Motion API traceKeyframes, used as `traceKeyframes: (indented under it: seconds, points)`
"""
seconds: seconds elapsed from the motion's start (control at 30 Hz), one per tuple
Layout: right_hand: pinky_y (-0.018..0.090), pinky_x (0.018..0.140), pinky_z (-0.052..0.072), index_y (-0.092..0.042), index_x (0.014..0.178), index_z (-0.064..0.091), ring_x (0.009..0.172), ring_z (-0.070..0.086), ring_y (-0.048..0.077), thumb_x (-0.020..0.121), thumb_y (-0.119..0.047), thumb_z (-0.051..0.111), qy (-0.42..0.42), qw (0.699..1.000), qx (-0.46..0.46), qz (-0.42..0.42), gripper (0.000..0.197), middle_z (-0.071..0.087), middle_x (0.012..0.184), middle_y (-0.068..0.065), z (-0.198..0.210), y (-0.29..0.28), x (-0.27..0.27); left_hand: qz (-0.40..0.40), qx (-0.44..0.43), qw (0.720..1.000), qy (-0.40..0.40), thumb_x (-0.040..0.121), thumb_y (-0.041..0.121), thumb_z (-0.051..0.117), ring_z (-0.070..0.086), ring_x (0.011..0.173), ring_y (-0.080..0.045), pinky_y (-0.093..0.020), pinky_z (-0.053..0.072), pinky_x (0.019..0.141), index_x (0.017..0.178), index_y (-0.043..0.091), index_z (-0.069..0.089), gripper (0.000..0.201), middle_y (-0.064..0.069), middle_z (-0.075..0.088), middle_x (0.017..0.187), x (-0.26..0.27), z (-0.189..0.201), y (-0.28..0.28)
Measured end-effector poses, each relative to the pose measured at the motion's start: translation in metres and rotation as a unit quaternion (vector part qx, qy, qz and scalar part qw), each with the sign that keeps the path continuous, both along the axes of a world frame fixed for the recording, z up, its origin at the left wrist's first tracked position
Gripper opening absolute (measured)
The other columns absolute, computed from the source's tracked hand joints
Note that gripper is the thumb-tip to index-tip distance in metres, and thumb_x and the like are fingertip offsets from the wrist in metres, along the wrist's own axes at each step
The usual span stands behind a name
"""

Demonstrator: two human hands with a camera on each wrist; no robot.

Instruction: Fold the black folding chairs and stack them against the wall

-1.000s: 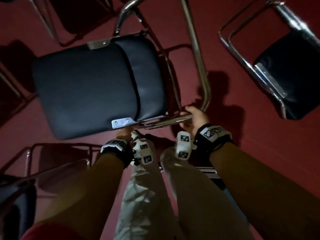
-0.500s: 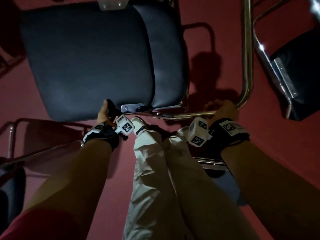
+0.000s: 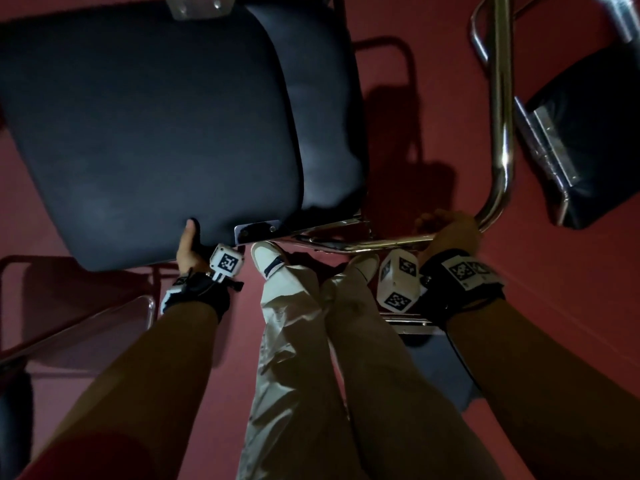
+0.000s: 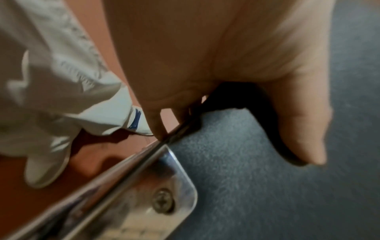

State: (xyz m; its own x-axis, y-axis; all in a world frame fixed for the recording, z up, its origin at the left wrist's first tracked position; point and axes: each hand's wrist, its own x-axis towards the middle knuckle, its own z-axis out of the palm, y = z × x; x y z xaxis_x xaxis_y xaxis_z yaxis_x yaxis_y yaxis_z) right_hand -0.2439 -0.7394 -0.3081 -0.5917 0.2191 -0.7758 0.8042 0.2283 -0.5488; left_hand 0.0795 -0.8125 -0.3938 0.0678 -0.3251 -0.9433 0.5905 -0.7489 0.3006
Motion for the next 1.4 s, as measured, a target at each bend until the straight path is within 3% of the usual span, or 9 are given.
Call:
traceKeyframes:
  seconds: [0.13, 0.5, 0.7, 0.8, 0.9, 1.0, 1.2, 1.3, 1.4]
  points:
    - [0.021, 0.053, 0.044, -0.01, 0.075, 0.055, 0.049, 0.053, 0.018, 0.092, -0.017, 0.044, -0.001, 1.0, 0.0, 0.007, 0.022, 0.057, 0.058, 0.003, 0.0, 0.002, 0.0, 0.093, -0.024, 0.993, 0.062, 0.084, 0.043, 0.076, 0.054, 0.132, -0.029, -0.05, 0.034, 0.115, 0.139, 0.019, 0.059, 0.063, -0.003, 0.059, 0.141, -0.001, -0.011, 0.004]
    - [0.023, 0.051, 0.043, -0.01, 0.076, 0.053, 0.05, 0.052, 0.021, 0.091, -0.014, 0.042, -0.008, 0.997, -0.06, 0.038, 0.019, 0.054, 0.062, 0.005, 0.012, -0.003, -0.006, 0.082, -0.024, 0.994, 0.068, 0.074, 0.047, 0.085, 0.054, 0.133, -0.025, -0.045, 0.033, 0.117, 0.137, 0.018, 0.061, 0.073, -0.003, 0.061, 0.14, -0.001, -0.014, 0.003]
    - [0.025, 0.05, 0.044, -0.01, 0.067, 0.051, 0.043, 0.051, 0.02, 0.091, -0.012, 0.043, 0.016, 0.998, -0.04, 0.054, 0.025, 0.053, 0.049, 0.003, 0.015, 0.019, -0.048, 0.018, -0.039, 0.996, 0.079, 0.087, 0.056, 0.068, 0.056, 0.131, -0.028, -0.045, 0.038, 0.115, 0.14, 0.013, 0.057, 0.069, -0.008, 0.061, 0.139, -0.035, 0.024, 0.013]
    - [0.027, 0.052, 0.049, -0.006, 0.07, 0.058, 0.046, 0.056, 0.021, 0.084, -0.012, 0.05, 0.021, 0.996, -0.017, 0.084, 0.018, 0.059, 0.056, 0.007, 0.019, 0.031, -0.07, -0.016, -0.06, 0.996, 0.071, 0.091, 0.056, 0.063, 0.061, 0.124, -0.025, -0.04, 0.049, 0.104, 0.137, 0.014, 0.059, 0.063, -0.007, 0.063, 0.137, -0.061, 0.058, 0.008]
    - [0.027, 0.05, 0.052, -0.004, 0.084, 0.065, 0.048, 0.059, 0.02, 0.083, -0.011, 0.052, -0.006, 0.992, 0.007, 0.128, 0.014, 0.062, 0.067, 0.009, 0.025, 0.041, -0.088, -0.056, -0.081, 0.993, 0.063, 0.093, 0.048, 0.061, 0.072, 0.096, -0.023, -0.032, 0.058, 0.083, 0.125, 0.014, 0.068, 0.047, -0.005, 0.071, 0.119, -0.083, 0.084, 0.0]
    - [0.025, 0.05, 0.051, -0.005, 0.077, 0.062, 0.047, 0.057, 0.02, 0.089, -0.014, 0.05, -0.037, 0.99, 0.008, 0.138, 0.019, 0.061, 0.065, 0.007, 0.028, 0.047, -0.103, -0.111, -0.098, 0.989, 0.02, 0.084, 0.042, 0.073, 0.067, 0.093, -0.025, -0.031, 0.055, 0.07, 0.133, 0.015, 0.065, 0.056, -0.008, 0.069, 0.126, -0.093, 0.099, -0.01]
    - [0.022, 0.05, 0.046, -0.01, 0.068, 0.053, 0.049, 0.052, 0.019, 0.091, -0.017, 0.05, -0.076, 0.994, -0.016, 0.082, 0.025, 0.056, 0.059, 0.004, 0.014, 0.067, -0.122, -0.18, -0.103, 0.978, -0.019, 0.083, 0.033, 0.076, 0.075, 0.088, -0.017, -0.031, 0.059, 0.072, 0.113, 0.021, 0.072, 0.032, 0.001, 0.077, 0.104, -0.123, 0.117, -0.028]
    - [0.018, 0.04, 0.046, -0.008, 0.066, 0.052, 0.051, 0.054, 0.02, 0.093, -0.013, 0.048, -0.081, 0.993, -0.026, 0.085, 0.028, 0.057, 0.045, 0.002, 0.006, 0.081, -0.125, -0.228, -0.116, 0.965, -0.065, 0.071, 0.037, 0.085, 0.067, 0.115, -0.019, -0.035, 0.053, 0.089, 0.125, 0.023, 0.068, 0.058, 0.003, 0.073, 0.117, -0.129, 0.115, -0.038]
    - [0.017, 0.04, 0.046, -0.009, 0.071, 0.05, 0.047, 0.057, 0.015, 0.099, -0.013, 0.042, -0.091, 0.99, -0.03, 0.099, 0.029, 0.055, 0.038, -0.003, 0.002, 0.095, -0.126, -0.256, -0.123, 0.954, -0.097, 0.061, 0.042, 0.09, 0.063, 0.12, -0.018, -0.037, 0.049, 0.094, 0.134, 0.025, 0.06, 0.081, 0.007, 0.072, 0.121, -0.137, 0.12, -0.039]
